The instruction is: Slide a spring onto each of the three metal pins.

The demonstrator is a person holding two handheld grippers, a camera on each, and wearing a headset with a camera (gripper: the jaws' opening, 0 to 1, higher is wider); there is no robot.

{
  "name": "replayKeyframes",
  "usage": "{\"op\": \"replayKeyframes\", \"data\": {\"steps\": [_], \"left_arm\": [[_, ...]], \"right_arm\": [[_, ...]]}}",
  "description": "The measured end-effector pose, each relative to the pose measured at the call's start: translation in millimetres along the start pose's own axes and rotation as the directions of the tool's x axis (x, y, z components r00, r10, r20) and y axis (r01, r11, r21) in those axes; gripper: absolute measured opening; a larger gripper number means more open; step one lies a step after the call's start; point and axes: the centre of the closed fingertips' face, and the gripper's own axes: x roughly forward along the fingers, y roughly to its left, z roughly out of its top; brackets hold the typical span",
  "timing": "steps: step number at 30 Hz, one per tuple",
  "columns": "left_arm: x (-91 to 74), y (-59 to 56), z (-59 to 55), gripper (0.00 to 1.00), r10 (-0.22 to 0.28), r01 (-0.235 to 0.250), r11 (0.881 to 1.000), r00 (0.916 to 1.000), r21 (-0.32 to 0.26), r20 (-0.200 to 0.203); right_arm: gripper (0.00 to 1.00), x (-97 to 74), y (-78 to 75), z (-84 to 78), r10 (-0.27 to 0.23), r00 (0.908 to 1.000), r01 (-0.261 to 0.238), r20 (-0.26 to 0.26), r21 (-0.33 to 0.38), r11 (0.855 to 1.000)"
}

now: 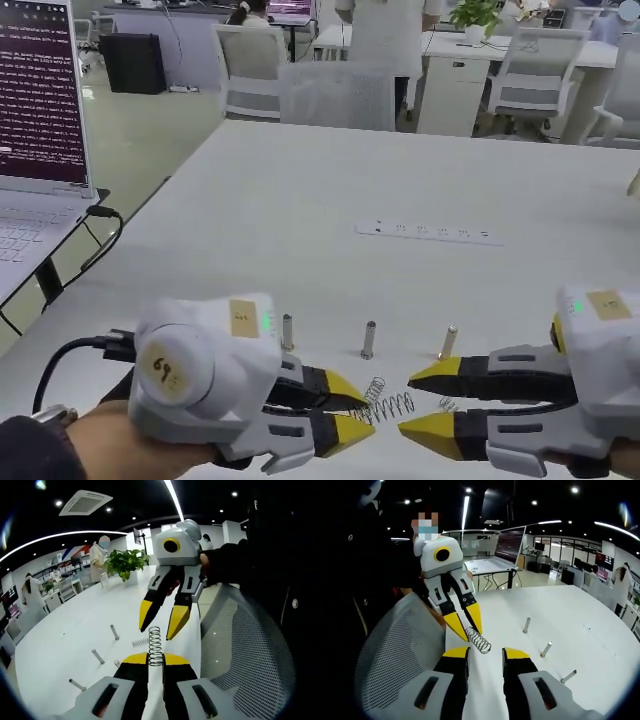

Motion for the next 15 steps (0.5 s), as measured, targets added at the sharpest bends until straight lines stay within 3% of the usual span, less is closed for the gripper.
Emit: {"op": "replayKeyframes", "data": {"steps": [15], "left_arm": [[0.8, -9.2, 4.7, 0.02, -0.035, 0.034, 0.999, 0.9993, 0.03, 0.014]], "right_arm": [[0.11, 1.3, 11.0, -2.1, 0.059, 0.9982, -0.059, -0.009, 0.006, 0.998]]}}
